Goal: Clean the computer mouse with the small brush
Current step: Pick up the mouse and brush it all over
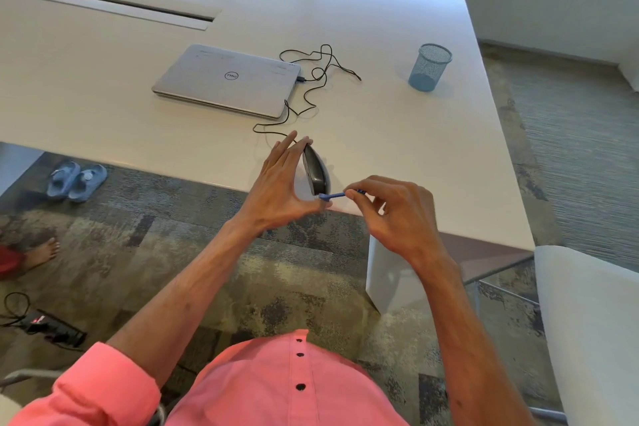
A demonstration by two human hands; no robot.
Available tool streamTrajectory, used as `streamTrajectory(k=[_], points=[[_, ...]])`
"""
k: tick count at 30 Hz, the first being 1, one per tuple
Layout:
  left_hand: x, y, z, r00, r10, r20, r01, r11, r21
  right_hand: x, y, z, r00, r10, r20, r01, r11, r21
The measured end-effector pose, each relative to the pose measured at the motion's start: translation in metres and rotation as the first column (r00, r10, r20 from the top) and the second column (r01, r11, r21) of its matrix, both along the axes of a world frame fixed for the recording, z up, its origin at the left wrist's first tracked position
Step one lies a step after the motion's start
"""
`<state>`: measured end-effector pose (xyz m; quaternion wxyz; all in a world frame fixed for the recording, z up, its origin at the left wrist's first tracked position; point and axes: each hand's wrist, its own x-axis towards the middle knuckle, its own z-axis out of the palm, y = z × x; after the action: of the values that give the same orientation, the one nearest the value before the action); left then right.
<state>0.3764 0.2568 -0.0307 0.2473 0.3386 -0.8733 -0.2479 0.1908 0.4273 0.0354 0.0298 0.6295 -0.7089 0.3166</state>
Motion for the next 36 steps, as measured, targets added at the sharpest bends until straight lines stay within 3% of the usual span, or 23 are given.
streamTrajectory(k=[7,11,12,19,21,23,25,27,29,32,36], points=[[-0.007,0.002,0.0,1.0,0.005,-0.002,-0.005,0.998,0.07,-0.012,0.008,0.003,0.999,-0.043,-0.003,0.043,0.996,-0.073],[-0.012,0.001,0.0,1.0,0.007,-0.006,-0.007,0.997,0.075,-0.014,0.008,0.002,0.952,0.046,0.302,-0.01,0.993,-0.121],[-0.014,0.001,0.001,1.0,0.009,-0.014,-0.008,0.997,0.073,-0.015,0.009,0.0,0.947,0.037,0.318,-0.003,0.994,-0.106],[-0.034,0.012,0.005,0.999,0.031,-0.034,-0.028,0.996,0.079,-0.044,0.016,-0.013,0.959,-0.162,0.233,0.168,0.986,-0.006],[-0.039,0.015,0.004,0.998,0.027,-0.056,-0.022,0.997,0.08,-0.054,0.016,-0.016,0.936,-0.204,0.287,0.21,0.978,0.012],[-0.044,0.017,0.004,0.994,0.021,-0.11,-0.014,0.998,0.062,-0.062,0.01,-0.019,0.785,-0.16,0.598,0.209,0.978,-0.013],[-0.05,0.018,0.004,0.99,0.029,-0.137,-0.024,0.999,0.039,-0.063,-0.002,-0.02,0.475,-0.11,0.873,0.243,0.97,-0.01],[-0.058,0.017,0.004,0.99,0.035,-0.137,-0.034,0.999,0.013,-0.061,-0.014,-0.022,0.167,-0.091,0.982,0.238,0.97,0.05],[-0.065,0.013,0.007,0.99,0.021,-0.14,-0.021,1.0,0.005,-0.061,-0.026,-0.027,-0.025,-0.07,0.997,0.204,0.976,0.073],[-0.076,0.0,0.01,0.986,-0.013,-0.164,0.017,1.0,0.024,-0.066,-0.049,-0.034,-0.19,-0.044,0.981,0.211,0.974,0.085],[-0.094,-0.027,0.007,0.979,-0.067,-0.194,0.079,0.995,0.057,-0.075,-0.087,-0.038,-0.272,-0.043,0.961,0.208,0.973,0.102]])
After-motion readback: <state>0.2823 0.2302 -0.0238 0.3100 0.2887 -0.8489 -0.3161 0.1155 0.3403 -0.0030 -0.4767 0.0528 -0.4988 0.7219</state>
